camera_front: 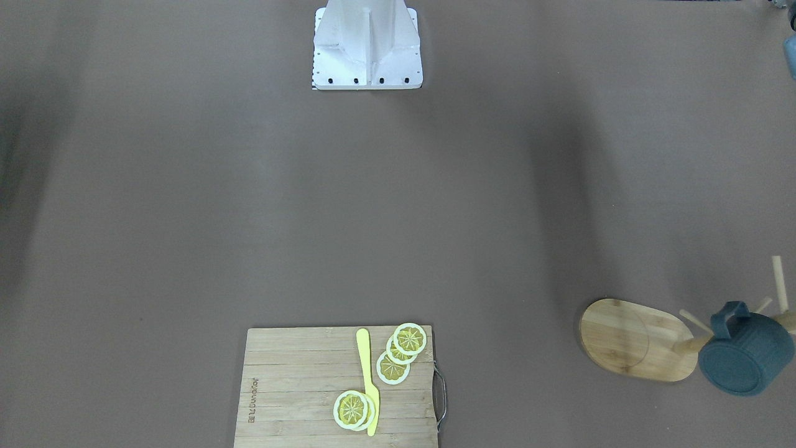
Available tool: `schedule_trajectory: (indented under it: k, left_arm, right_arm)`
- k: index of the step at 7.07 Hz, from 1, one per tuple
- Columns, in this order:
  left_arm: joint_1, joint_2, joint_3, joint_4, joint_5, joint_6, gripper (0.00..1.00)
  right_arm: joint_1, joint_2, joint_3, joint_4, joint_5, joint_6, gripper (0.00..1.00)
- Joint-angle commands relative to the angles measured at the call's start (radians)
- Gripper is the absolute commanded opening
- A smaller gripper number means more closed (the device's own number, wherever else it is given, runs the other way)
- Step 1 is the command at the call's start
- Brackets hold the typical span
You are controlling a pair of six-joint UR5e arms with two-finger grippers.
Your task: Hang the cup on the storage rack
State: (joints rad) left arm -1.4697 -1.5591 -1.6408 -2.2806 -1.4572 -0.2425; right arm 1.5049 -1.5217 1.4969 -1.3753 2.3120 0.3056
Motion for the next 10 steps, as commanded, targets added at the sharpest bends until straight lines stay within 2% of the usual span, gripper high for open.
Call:
schedule_trajectory:
  k: [1, 2, 3, 5, 6, 7, 8, 9, 10]
  left_arm:
    - [-0.015, -0.047, 0.018, 0.249, -0.166, 0.074, 0.99]
    - [-0.015, -0.080, 0.022, 0.389, -0.305, 0.077, 0.99]
    - [-0.015, -0.093, 0.024, 0.477, -0.471, 0.115, 0.99]
    - [-0.020, -0.067, 0.019, 0.553, -0.785, 0.147, 0.99]
    - [-0.020, -0.068, 0.018, 0.623, -0.872, 0.146, 0.99]
    - [-0.021, -0.068, 0.013, 0.669, -0.882, 0.147, 0.99]
    - [-0.046, -0.061, 0.012, 0.670, -0.887, 0.149, 0.99]
    - [-0.078, -0.041, 0.006, 0.665, -0.961, 0.149, 0.99]
    - [-0.121, -0.012, 0.007, 0.658, -0.997, 0.149, 0.99]
  right_arm:
    - [0.029, -0.003, 0.072, -0.130, 0.018, -0.020, 1.00]
    - [0.034, 0.002, 0.109, -0.225, 0.018, -0.066, 1.00]
    - [0.035, 0.003, 0.140, -0.293, 0.027, -0.094, 1.00]
    - [0.037, -0.014, 0.154, -0.326, 0.073, -0.097, 1.00]
    - [0.038, -0.018, 0.152, -0.324, 0.101, -0.097, 1.00]
    - [0.038, -0.023, 0.152, -0.323, 0.101, -0.097, 1.00]
    - [0.038, -0.029, 0.148, -0.318, 0.106, -0.097, 1.00]
    - [0.038, -0.029, 0.145, -0.315, 0.113, -0.097, 1.00]
    - [0.038, -0.025, 0.140, -0.315, 0.113, -0.097, 1.00]
